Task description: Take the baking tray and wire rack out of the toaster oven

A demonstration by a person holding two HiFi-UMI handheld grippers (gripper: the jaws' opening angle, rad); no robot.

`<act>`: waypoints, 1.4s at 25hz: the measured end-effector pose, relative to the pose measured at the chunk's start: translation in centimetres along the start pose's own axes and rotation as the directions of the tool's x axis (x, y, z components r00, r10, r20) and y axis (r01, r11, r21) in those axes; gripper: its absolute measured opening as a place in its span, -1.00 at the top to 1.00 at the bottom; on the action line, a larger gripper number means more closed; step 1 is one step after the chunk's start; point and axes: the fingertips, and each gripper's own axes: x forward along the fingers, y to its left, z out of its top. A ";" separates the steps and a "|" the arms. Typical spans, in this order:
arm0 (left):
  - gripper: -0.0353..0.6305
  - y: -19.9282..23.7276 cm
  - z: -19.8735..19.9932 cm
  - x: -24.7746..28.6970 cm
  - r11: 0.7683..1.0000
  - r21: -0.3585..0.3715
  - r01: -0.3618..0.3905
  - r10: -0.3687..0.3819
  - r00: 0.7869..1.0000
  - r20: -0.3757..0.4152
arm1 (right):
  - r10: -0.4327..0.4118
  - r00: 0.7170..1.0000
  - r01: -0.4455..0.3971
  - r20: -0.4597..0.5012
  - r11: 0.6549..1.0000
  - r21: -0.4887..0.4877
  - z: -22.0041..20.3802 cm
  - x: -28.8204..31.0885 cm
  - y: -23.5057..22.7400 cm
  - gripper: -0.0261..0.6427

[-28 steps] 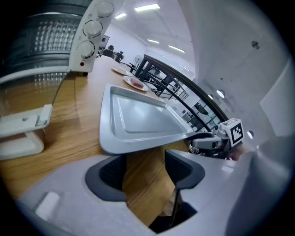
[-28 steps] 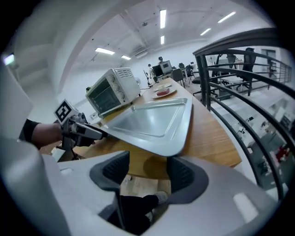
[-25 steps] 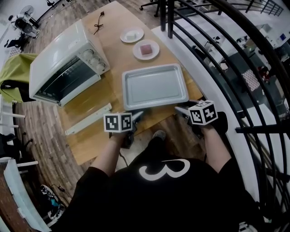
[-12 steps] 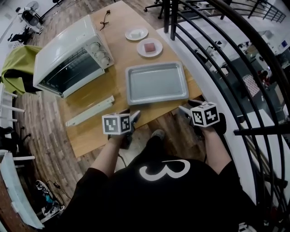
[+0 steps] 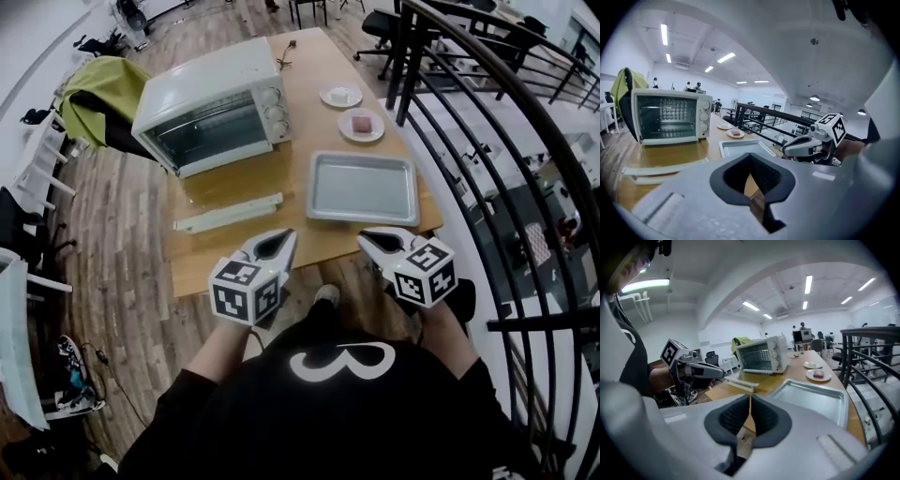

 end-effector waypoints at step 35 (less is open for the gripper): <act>0.86 30.2 8.6 -6.3 0.966 -0.179 -0.184 0.215 0.961 0.172 | 0.160 0.981 -0.149 0.113 0.984 -0.094 19.0 29.0 4.4 0.91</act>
